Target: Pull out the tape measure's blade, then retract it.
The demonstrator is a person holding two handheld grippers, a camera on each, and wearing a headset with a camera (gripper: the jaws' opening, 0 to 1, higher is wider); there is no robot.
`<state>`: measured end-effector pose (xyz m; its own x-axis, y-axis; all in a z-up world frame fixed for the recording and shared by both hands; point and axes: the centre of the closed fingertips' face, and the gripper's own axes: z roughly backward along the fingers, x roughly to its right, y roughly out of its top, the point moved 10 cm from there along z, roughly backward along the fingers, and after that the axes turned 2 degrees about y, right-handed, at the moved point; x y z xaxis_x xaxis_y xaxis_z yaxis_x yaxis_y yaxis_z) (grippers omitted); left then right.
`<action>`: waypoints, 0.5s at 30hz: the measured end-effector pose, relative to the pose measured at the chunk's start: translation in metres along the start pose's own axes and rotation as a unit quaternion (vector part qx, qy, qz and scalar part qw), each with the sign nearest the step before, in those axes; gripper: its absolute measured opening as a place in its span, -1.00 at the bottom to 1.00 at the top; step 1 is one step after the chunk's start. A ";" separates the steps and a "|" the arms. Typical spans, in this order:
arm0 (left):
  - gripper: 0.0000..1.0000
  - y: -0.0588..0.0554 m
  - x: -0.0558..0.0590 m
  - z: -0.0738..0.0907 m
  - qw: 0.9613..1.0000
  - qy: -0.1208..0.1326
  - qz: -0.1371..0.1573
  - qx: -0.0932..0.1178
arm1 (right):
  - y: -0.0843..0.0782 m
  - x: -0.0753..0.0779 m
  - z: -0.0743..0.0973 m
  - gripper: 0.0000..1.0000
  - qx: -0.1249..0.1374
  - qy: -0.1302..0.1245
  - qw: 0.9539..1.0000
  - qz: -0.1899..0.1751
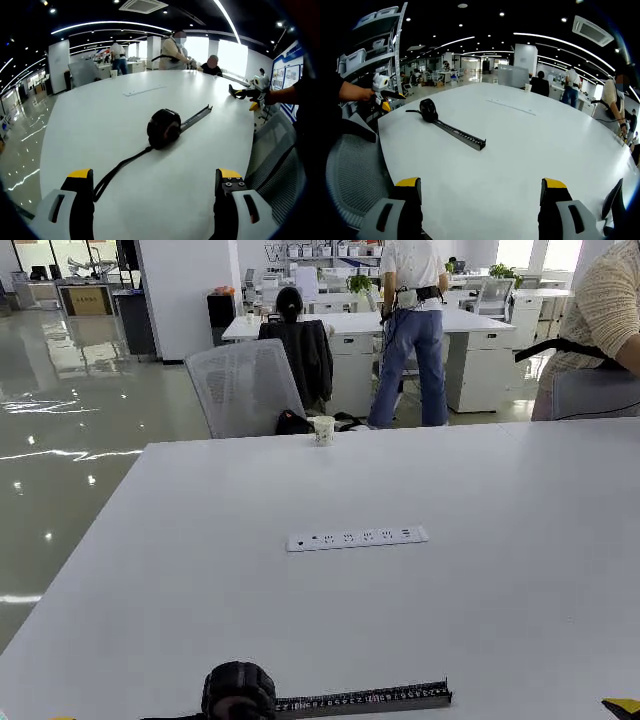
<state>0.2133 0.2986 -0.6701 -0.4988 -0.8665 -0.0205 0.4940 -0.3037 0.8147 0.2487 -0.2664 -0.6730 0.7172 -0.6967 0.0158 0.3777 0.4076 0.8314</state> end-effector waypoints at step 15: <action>0.98 -0.008 0.015 0.018 1.000 -0.009 0.019 0.011 | -0.010 -0.013 0.029 0.98 -0.009 -0.004 1.000 -0.013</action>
<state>0.1888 0.2955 -0.6664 -0.4924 -0.8702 0.0203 0.4966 -0.2617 0.8276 0.2186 -0.2781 -0.6657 0.7020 -0.7122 -0.0006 0.4065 0.4000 0.8214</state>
